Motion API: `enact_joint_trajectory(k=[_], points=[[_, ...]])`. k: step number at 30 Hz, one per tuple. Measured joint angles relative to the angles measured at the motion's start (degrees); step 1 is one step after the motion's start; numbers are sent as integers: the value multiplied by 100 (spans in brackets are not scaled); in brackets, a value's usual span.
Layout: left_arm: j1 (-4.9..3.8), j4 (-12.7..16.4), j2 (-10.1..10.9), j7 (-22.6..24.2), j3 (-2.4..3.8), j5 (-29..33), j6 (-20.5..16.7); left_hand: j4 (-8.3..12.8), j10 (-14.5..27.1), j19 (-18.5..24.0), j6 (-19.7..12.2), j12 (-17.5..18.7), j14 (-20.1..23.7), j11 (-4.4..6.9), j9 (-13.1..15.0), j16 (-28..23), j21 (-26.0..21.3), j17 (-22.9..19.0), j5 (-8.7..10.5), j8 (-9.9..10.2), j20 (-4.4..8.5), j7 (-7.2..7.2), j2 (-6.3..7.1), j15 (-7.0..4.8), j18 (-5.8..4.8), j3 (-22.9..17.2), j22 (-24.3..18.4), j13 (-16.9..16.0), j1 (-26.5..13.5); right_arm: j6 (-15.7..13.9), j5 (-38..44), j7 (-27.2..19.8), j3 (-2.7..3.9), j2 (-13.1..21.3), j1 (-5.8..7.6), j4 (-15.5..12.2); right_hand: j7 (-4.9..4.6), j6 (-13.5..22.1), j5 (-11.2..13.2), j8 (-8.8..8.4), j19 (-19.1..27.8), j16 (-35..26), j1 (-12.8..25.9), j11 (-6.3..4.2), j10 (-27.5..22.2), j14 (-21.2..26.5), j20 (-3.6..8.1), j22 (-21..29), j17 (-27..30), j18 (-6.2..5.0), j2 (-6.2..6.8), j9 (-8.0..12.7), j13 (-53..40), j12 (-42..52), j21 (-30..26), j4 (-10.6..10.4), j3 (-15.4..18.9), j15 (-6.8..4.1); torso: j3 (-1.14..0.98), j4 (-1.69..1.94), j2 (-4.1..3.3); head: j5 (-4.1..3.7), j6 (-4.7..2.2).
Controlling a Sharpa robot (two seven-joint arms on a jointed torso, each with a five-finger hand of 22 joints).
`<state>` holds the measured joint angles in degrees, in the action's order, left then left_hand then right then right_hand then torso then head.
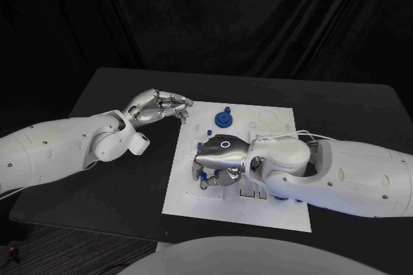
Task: Assemble the parts on the task board
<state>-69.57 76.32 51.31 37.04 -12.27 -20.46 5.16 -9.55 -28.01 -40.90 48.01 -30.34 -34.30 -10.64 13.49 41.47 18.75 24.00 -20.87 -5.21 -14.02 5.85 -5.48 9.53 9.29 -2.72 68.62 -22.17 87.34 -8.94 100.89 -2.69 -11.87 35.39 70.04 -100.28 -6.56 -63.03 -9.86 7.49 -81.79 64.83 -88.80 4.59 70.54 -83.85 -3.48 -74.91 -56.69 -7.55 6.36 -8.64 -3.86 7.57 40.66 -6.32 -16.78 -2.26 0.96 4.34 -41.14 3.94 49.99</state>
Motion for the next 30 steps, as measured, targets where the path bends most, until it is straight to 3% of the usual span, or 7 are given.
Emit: enact_joint_trajectory(k=[30], points=[[6,-9,-16,-10,0,0,41,0,0,22,0,0,0,0,0,0,0,-8,1,0,22,0,0,0,0,0,12,15,0,-180,324,-176,10,25,-208,79,-41,40,-9,-50,-20,22,-9,20,21,0,-21,-4,-52,-2,68,11,3,-99,109,24,-54,0,3,-5,2,83,0]])
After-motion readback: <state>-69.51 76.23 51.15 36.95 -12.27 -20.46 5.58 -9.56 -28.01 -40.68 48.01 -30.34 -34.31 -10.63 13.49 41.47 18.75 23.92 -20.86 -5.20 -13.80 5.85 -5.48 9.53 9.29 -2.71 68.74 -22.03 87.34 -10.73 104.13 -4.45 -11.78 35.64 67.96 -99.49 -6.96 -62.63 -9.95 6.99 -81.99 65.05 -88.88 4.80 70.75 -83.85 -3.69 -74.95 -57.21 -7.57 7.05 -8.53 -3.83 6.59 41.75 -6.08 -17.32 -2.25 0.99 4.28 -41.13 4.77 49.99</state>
